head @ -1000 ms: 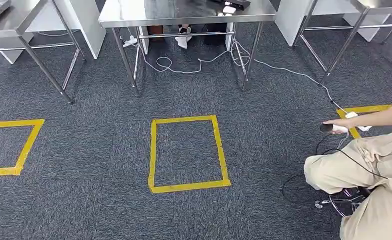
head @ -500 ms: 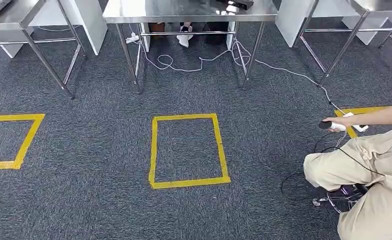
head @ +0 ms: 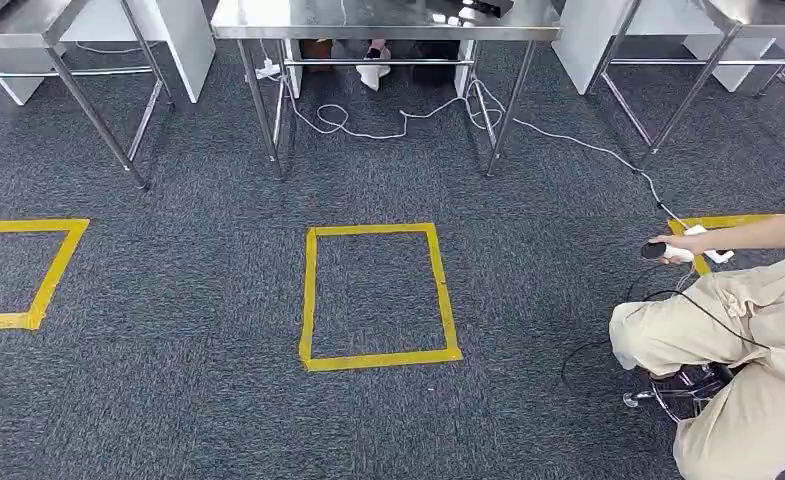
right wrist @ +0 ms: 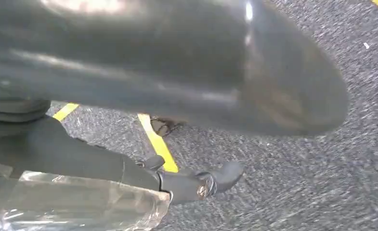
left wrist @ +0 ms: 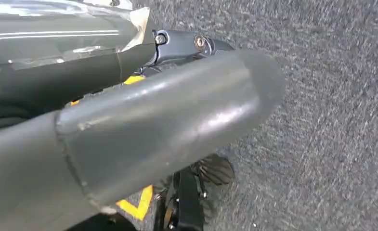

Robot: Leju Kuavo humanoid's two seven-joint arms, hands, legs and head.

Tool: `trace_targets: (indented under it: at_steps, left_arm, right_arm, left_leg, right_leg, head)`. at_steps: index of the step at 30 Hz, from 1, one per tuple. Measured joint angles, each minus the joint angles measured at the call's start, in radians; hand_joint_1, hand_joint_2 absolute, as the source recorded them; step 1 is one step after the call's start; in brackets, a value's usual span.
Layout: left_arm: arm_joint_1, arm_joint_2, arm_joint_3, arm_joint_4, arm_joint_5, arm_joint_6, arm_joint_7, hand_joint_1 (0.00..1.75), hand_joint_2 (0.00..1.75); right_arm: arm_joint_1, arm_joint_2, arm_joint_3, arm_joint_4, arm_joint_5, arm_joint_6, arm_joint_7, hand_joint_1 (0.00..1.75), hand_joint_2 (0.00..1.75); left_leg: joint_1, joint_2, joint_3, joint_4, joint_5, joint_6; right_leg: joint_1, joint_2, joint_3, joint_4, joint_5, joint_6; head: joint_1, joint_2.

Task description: Take the parts from the cabinet and place them on the table.

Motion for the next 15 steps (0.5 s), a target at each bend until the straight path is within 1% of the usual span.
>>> trace_targets:
  at_steps: [1, 2, 3, 4, 5, 6, 7, 8, 9, 10, 11, 12, 13, 14, 15]
  left_arm:
    - [0.000, 0.000, 0.000, 0.000, 0.000, 0.000, 0.002, 0.00, 0.00]
    - [0.000, 0.000, 0.000, 0.000, 0.000, 0.002, 0.004, 0.00, 0.00]
    - [0.000, -0.001, 0.000, 0.000, 0.000, 0.003, 0.007, 0.00, 0.00]
    - [0.000, -0.002, 0.000, 0.002, -0.001, 0.003, 0.010, 0.00, 0.00]
    - [0.000, -0.004, 0.000, 0.003, -0.004, 0.003, 0.010, 0.00, 0.00]
    - [-0.001, -0.004, 0.000, 0.004, -0.007, 0.003, 0.011, 0.00, 0.00]
    - [0.000, -0.004, 0.000, 0.004, -0.009, 0.003, 0.011, 0.00, 0.00]
    - [-0.001, -0.004, -0.001, 0.006, -0.010, 0.002, 0.010, 0.00, 0.00]
    - [-0.001, -0.004, -0.002, 0.006, -0.012, 0.001, 0.010, 0.00, 0.00]
    - [-0.002, -0.004, -0.002, 0.006, -0.015, 0.000, 0.011, 0.00, 0.00]
    - [-0.003, -0.005, -0.007, 0.006, -0.018, -0.002, 0.010, 0.00, 0.00]
    - [-0.003, -0.005, -0.012, 0.006, -0.018, -0.004, 0.010, 0.00, 0.00]
    - [-0.003, -0.005, -0.015, 0.006, -0.019, -0.007, 0.010, 0.00, 0.00]
    - [-0.002, -0.006, -0.016, 0.008, -0.019, -0.008, 0.010, 0.00, 0.00]
    - [-0.001, -0.006, -0.017, 0.008, -0.019, -0.008, 0.010, 0.00, 0.00]
  right_arm:
    - [0.001, 0.000, -0.002, 0.000, 0.000, 0.000, 0.002, 0.00, 0.00]
    - [0.004, -0.001, -0.005, 0.000, 0.000, 0.000, 0.003, 0.00, 0.00]
    - [0.005, -0.003, -0.006, 0.001, 0.000, 0.000, 0.005, 0.00, 0.00]
    - [0.006, -0.006, -0.007, 0.001, -0.001, -0.001, 0.009, 0.00, 0.00]
    - [0.006, -0.009, -0.009, 0.001, -0.002, -0.002, 0.016, 0.00, 0.00]
    - [0.006, -0.011, -0.011, 0.001, -0.006, -0.003, 0.020, 0.00, 0.00]
    - [0.002, -0.007, -0.013, 0.001, -0.008, -0.005, 0.029, 0.00, 0.00]
    - [0.001, -0.010, -0.015, 0.001, -0.010, -0.010, 0.038, 0.00, 0.00]
    - [0.004, -0.009, -0.016, 0.002, -0.012, -0.014, 0.046, 0.00, 0.00]
    - [0.010, -0.009, -0.018, 0.003, -0.014, -0.020, 0.053, 0.00, 0.00]
    - [0.015, -0.009, -0.021, 0.005, -0.017, -0.027, 0.066, 0.00, 0.00]
    - [0.018, -0.008, -0.025, 0.008, -0.018, -0.032, 0.077, 0.00, 0.00]
    - [0.020, -0.007, -0.027, 0.008, -0.019, -0.039, 0.083, 0.00, 0.00]
    - [0.021, -0.003, -0.031, 0.009, -0.019, -0.043, 0.094, 0.00, 0.00]
    - [0.022, -0.001, -0.032, 0.010, -0.018, -0.046, 0.102, 0.00, 0.00]
  left_leg:
    - [0.000, 0.006, -0.005, 0.001, 0.002, -0.001]
    - [0.000, 0.012, -0.009, 0.001, 0.005, -0.004]
    - [0.002, 0.018, -0.013, 0.001, 0.008, -0.007]
    - [0.004, 0.027, -0.014, 0.001, 0.010, -0.011]
    - [0.007, 0.035, -0.015, 0.002, 0.012, -0.015]
    - [0.007, 0.043, -0.014, 0.006, 0.011, -0.020]
    - [0.002, 0.049, -0.015, 0.010, 0.009, -0.029]
    - [0.001, 0.058, -0.013, 0.012, 0.007, -0.038]
    - [0.001, 0.065, -0.012, 0.012, 0.008, -0.045]
    - [0.006, 0.072, -0.009, 0.011, 0.009, -0.051]
    - [0.010, 0.081, -0.007, 0.010, 0.011, -0.059]
    - [0.018, 0.065, -0.013, 0.018, 0.003, -0.069]
    - [0.019, 0.024, -0.023, 0.045, -0.028, -0.077]
    - [0.020, -0.002, -0.046, 0.107, -0.079, -0.078]
    - [0.020, -0.013, -0.076, 0.182, -0.123, -0.079]
  right_leg:
    - [-0.001, 0.000, -0.031, 0.073, -0.026, 0.001]
    - [-0.002, 0.000, -0.044, 0.110, -0.034, 0.008]
    - [-0.005, 0.000, -0.031, 0.096, -0.025, 0.018]
    - [-0.008, -0.002, 0.012, 0.027, 0.002, 0.030]
    - [-0.011, -0.008, 0.071, -0.074, 0.037, 0.042]
    - [-0.016, -0.040, 0.128, -0.171, 0.063, 0.051]
    - [-0.013, -0.078, 0.140, -0.214, 0.061, 0.043]
    - [-0.004, -0.061, 0.138, -0.214, 0.071, 0.027]
    - [-0.005, -0.051, 0.135, -0.211, 0.070, 0.013]
    - [0.000, -0.043, 0.133, -0.211, 0.072, 0.005]
    - [0.002, -0.033, 0.132, -0.212, 0.077, -0.005]
    - [-0.013, -0.025, 0.134, -0.215, 0.085, -0.017]
    - [-0.009, -0.017, 0.136, -0.215, 0.088, -0.021]
    - [-0.007, -0.012, 0.133, -0.215, 0.095, -0.032]
    - [-0.004, -0.002, 0.127, -0.214, 0.099, -0.037]
  head:
    - [0.000, 0.000]
    - [0.001, 0.000]
    - [0.000, 0.000]
    - [0.001, 0.000]
    - [0.000, 0.000]
    - [0.001, 0.000]
    - [0.004, 0.000]
    - [0.001, 0.000]
    - [-0.003, 0.000]
    - [-0.002, 0.000]
    - [-0.001, 0.000]
    - [-0.001, 0.000]
    - [-0.005, 0.000]
    - [-0.006, 0.000]
    - [-0.005, 0.000]
